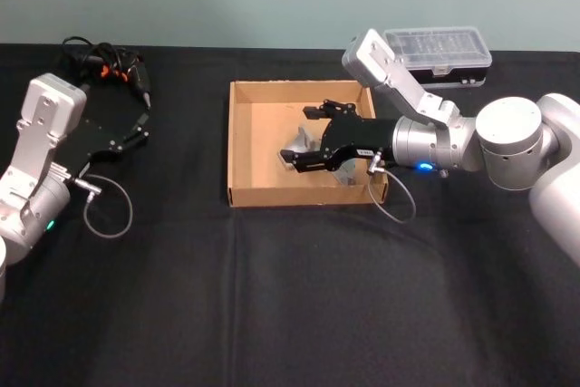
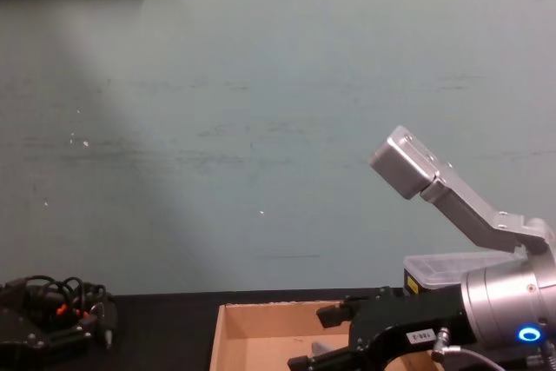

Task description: Use one hand to pick up the angle iron from the table and place it into the box.

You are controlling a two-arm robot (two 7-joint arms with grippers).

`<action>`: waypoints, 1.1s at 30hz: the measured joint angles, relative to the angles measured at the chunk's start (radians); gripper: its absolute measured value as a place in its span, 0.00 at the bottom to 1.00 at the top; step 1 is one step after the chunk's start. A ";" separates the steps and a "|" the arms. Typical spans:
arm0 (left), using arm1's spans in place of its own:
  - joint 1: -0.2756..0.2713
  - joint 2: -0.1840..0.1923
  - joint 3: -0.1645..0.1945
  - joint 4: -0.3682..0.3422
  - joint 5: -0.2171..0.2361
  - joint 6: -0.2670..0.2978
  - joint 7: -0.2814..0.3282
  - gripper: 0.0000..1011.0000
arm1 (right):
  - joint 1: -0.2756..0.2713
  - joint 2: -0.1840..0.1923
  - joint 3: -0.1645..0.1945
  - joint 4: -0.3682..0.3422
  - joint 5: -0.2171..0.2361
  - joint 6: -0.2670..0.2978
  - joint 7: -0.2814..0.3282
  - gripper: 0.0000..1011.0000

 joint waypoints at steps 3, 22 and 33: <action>0.000 0.000 0.000 0.000 0.000 0.000 0.000 0.99 | -0.007 0.002 0.008 -0.014 0.000 -0.002 -0.009 0.98; 0.000 0.000 0.000 0.000 0.000 0.000 0.000 0.99 | -0.192 0.094 0.184 -0.286 0.024 -0.003 -0.264 0.99; 0.000 0.000 0.000 0.000 0.000 0.000 0.000 0.99 | -0.351 0.138 0.332 -0.391 0.035 0.023 -0.430 0.99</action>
